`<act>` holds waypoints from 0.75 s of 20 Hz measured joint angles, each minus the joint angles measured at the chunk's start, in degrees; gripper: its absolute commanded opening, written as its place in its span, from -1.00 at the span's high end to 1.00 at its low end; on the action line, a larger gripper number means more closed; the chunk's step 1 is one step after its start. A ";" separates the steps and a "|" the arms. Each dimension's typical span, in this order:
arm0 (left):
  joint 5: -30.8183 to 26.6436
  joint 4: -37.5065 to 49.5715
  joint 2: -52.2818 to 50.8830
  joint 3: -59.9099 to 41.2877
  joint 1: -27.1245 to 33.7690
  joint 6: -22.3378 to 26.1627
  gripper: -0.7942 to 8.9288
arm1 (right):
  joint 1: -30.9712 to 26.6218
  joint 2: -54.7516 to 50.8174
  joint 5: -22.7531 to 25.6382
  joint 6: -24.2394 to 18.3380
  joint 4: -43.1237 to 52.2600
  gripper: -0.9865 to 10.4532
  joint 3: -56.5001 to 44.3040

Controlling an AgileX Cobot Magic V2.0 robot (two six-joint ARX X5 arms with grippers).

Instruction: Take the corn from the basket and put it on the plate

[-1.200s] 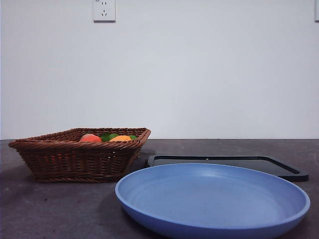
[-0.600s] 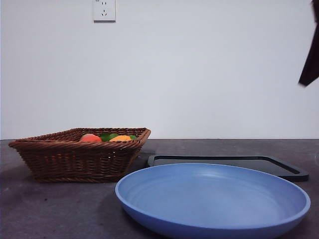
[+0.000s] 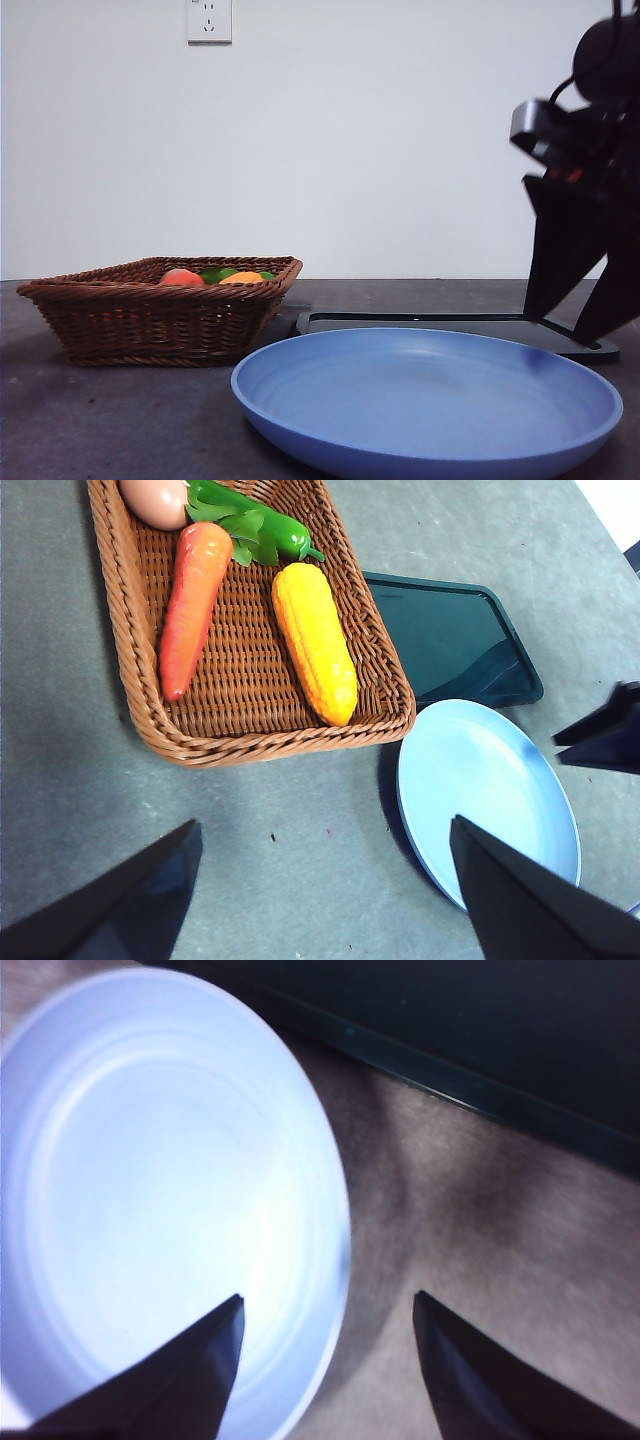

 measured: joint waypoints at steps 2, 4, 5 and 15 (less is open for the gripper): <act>0.00 0.00 0.00 0.00 0.00 0.02 0.01 | 0.66 2.43 0.02 0.00 0.87 0.34 0.00; 0.00 0.00 0.00 0.00 0.00 0.02 0.01 | 1.29 4.26 0.00 0.00 1.77 0.34 0.00; 0.00 0.00 0.00 0.00 0.00 0.02 0.01 | 1.62 5.16 0.00 0.00 2.40 0.37 0.00; 0.00 0.00 0.00 0.00 0.00 0.02 0.01 | 2.43 7.87 -0.26 0.57 4.11 0.82 0.02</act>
